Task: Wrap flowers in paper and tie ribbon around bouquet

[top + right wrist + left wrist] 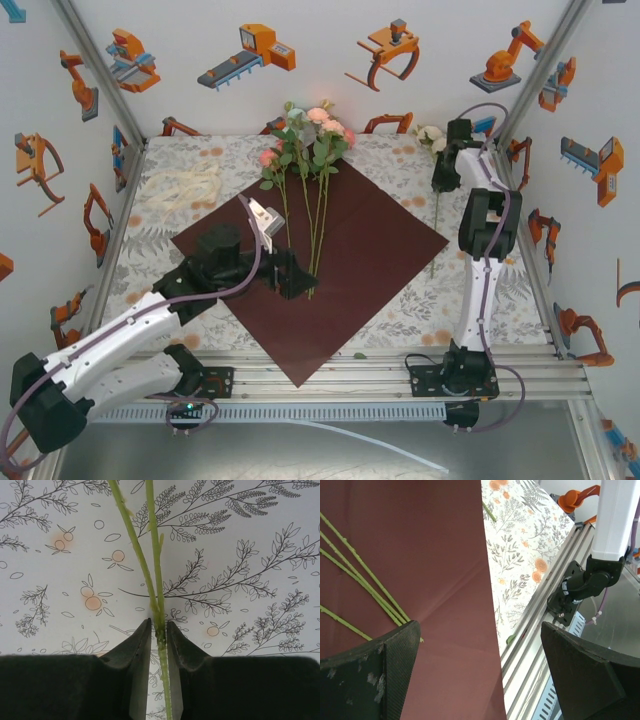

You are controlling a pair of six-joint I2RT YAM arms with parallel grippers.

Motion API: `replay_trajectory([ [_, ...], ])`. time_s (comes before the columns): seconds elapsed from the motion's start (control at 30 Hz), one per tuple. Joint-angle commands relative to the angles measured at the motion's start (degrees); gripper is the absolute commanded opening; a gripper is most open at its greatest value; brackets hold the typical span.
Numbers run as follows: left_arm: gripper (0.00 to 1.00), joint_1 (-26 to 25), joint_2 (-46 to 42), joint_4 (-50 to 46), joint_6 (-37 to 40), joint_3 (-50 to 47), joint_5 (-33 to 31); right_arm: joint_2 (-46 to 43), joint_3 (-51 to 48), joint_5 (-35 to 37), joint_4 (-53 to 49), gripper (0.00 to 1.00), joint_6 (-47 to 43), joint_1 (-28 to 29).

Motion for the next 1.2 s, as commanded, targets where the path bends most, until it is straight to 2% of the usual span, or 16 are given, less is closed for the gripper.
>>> replay_trajectory([
  [0.0,0.97,-0.35,-1.77,-0.68,0.56,-0.19,-1.39,1.25,2.06,1.22,-2.61,0.19,-1.16,0.21],
  [0.23,0.97,-0.35,-3.74,-4.19,0.35,0.01,-8.00,-4.47,2.31,3.05,-2.52,0.00,-1.70,0.17],
  [0.43,0.97,-0.21,-6.63,-9.02,-1.59,-0.01,-20.23,-17.88,-5.63,6.50,4.58,0.00,-0.46,1.12],
  [0.57,0.97,0.42,-8.68,-14.79,-5.89,-0.33,-32.72,-27.30,-14.03,8.99,12.12,0.00,-0.56,6.03],
  [0.7,0.97,1.40,-11.19,-17.96,-8.39,-1.48,-37.18,-30.17,-14.39,4.60,11.64,0.00,3.88,11.51],
  [0.83,0.97,1.57,-13.08,-18.83,-9.65,-2.52,-38.26,-28.25,-13.06,-2.71,12.59,0.00,10.60,17.83],
  [1.0,0.97,1.67,-13.77,-19.82,-9.95,-2.56,-38.04,-19.49,-5.29,-3.92,12.36,0.00,13.67,26.90],
  [1.17,0.97,1.76,-14.21,-21.53,-10.21,-2.52,-38.34,-7.74,6.21,-5.24,9.67,0.00,16.53,32.82],
])
